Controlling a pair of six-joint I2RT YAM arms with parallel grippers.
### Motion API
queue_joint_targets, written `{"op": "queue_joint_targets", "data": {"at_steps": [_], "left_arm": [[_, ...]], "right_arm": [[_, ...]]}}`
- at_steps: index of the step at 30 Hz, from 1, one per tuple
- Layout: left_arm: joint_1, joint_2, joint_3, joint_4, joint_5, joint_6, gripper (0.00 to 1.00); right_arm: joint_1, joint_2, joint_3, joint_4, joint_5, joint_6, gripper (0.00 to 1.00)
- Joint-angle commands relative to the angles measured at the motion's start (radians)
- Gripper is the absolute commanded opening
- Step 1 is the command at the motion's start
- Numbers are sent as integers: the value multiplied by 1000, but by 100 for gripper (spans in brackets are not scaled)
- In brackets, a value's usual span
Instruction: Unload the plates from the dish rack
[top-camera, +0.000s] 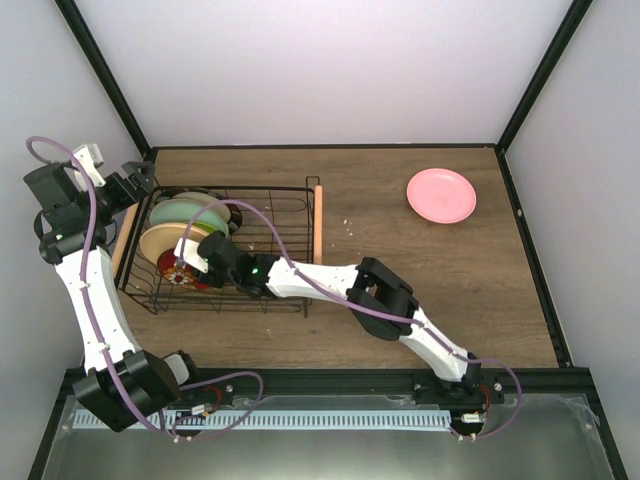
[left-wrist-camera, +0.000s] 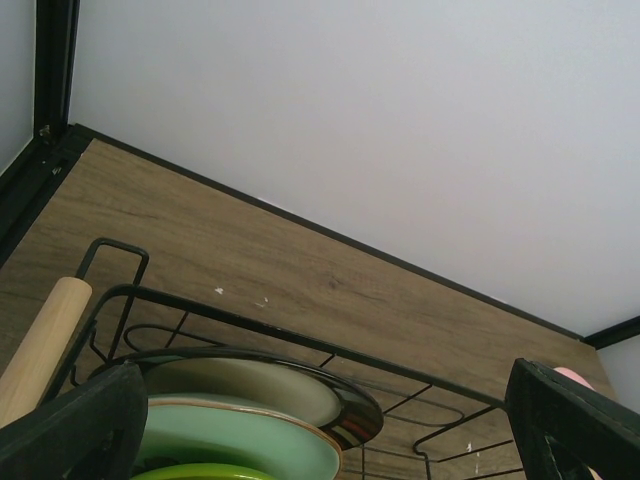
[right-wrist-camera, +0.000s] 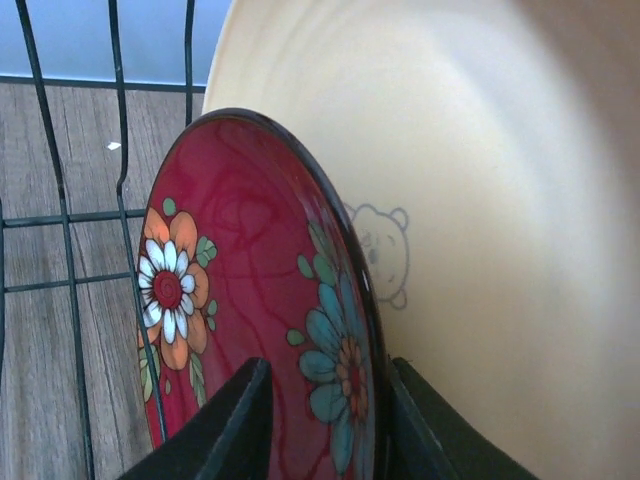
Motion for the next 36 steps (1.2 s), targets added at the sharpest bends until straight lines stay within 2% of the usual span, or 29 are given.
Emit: {"op": "queue_joint_targets", "data": {"at_steps": [1, 4, 10, 20, 36], "left_arm": [[-2, -12, -6, 21, 15, 3, 100], [-1, -16, -9, 23, 16, 2, 100], [-2, -22, -13, 22, 16, 1, 100], [-2, -26, -20, 25, 22, -7, 100], [-3, -25, -35, 55, 24, -36, 100]], "right_arm": [[10, 21, 27, -48, -25, 8, 23], [10, 18, 22, -50, -26, 6, 12], [10, 17, 18, -52, -26, -1, 1], [10, 9, -8, -54, -9, 3, 1], [11, -117, -66, 5, 91, -79, 1]]}}
